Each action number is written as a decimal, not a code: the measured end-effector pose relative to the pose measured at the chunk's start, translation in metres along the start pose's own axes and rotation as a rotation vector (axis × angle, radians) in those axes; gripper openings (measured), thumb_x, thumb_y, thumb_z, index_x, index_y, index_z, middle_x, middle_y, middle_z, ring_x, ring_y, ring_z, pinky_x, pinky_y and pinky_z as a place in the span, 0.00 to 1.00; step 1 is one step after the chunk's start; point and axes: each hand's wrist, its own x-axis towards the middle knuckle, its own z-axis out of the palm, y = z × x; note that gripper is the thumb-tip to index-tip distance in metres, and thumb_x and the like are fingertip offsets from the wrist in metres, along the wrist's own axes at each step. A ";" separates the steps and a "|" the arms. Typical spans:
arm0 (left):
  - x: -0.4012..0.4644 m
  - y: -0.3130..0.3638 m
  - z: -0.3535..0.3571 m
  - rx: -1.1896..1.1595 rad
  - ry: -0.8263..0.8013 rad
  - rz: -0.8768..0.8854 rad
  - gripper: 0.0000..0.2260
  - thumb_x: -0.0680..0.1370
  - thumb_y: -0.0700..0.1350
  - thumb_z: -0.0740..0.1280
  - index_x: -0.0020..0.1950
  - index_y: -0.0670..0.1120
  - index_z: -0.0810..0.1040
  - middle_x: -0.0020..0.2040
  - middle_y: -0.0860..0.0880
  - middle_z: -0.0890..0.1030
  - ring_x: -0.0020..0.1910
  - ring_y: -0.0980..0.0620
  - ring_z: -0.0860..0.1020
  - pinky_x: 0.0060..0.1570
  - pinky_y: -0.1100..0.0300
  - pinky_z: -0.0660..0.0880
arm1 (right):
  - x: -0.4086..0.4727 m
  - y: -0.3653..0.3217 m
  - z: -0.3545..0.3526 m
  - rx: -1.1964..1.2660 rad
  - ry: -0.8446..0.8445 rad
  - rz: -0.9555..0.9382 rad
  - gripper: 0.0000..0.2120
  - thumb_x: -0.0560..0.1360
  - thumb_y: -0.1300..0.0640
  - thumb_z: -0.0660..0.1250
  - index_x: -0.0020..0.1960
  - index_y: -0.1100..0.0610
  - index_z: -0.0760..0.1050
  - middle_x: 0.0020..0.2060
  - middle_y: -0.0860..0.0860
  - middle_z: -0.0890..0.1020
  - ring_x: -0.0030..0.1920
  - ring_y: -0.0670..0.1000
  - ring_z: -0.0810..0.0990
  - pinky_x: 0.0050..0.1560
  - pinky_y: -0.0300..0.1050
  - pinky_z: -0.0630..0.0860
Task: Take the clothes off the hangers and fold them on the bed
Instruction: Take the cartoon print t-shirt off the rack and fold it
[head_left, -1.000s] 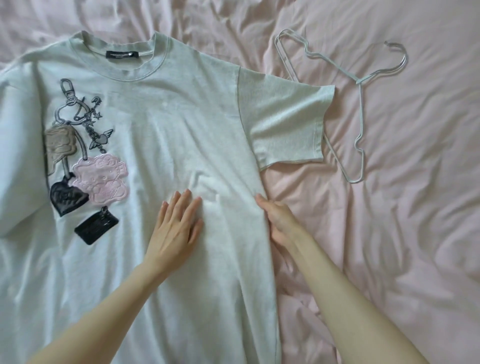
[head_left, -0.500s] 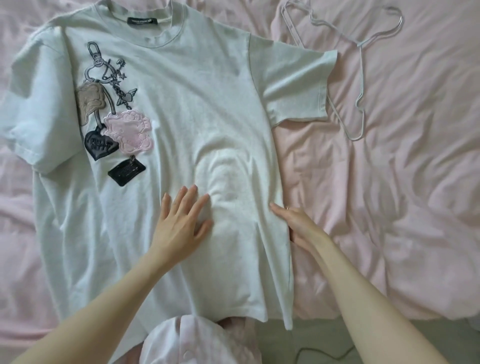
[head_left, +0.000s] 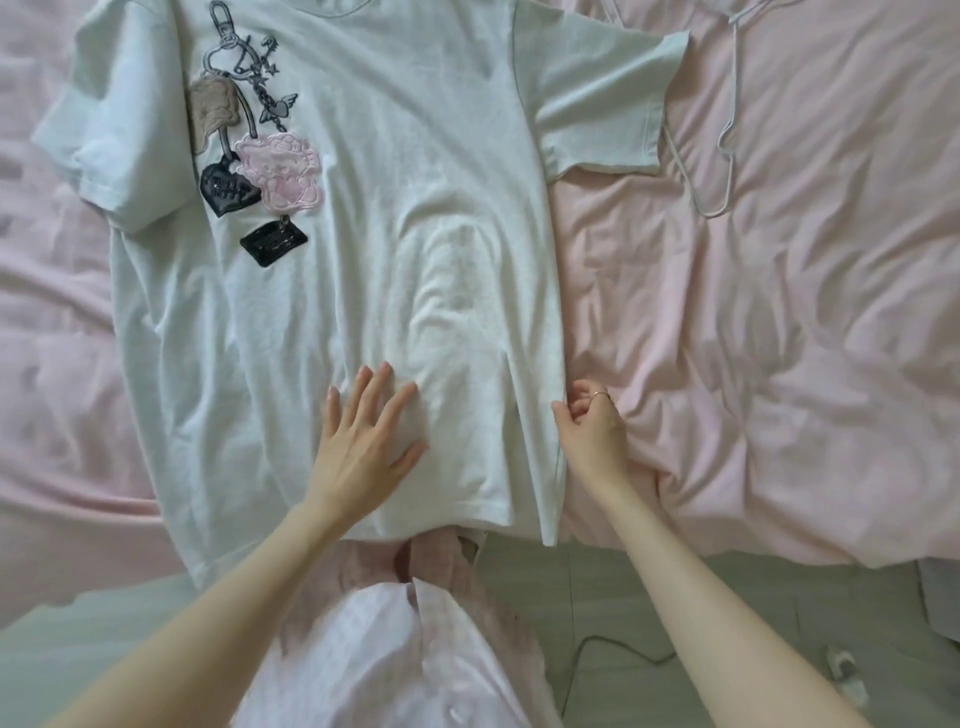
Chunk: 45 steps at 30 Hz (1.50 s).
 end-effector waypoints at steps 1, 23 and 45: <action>-0.010 -0.001 0.003 0.004 0.004 0.013 0.29 0.75 0.56 0.64 0.73 0.50 0.61 0.75 0.43 0.59 0.75 0.41 0.53 0.71 0.38 0.50 | -0.010 0.006 0.002 -0.006 0.029 -0.045 0.15 0.76 0.57 0.65 0.61 0.60 0.71 0.44 0.51 0.73 0.44 0.51 0.73 0.51 0.48 0.73; -0.159 -0.109 0.000 0.046 0.227 -0.315 0.33 0.64 0.23 0.63 0.66 0.43 0.72 0.69 0.35 0.65 0.69 0.34 0.63 0.61 0.37 0.67 | -0.101 0.053 0.034 -0.379 0.198 -0.093 0.20 0.78 0.66 0.52 0.69 0.62 0.65 0.64 0.62 0.72 0.59 0.65 0.72 0.50 0.56 0.71; -0.192 -0.125 -0.090 -1.421 0.969 -1.131 0.19 0.71 0.29 0.49 0.34 0.50 0.71 0.44 0.45 0.75 0.44 0.47 0.75 0.37 0.60 0.79 | -0.126 0.007 -0.040 0.133 0.404 0.102 0.16 0.76 0.67 0.54 0.62 0.63 0.70 0.57 0.62 0.77 0.57 0.62 0.75 0.52 0.50 0.71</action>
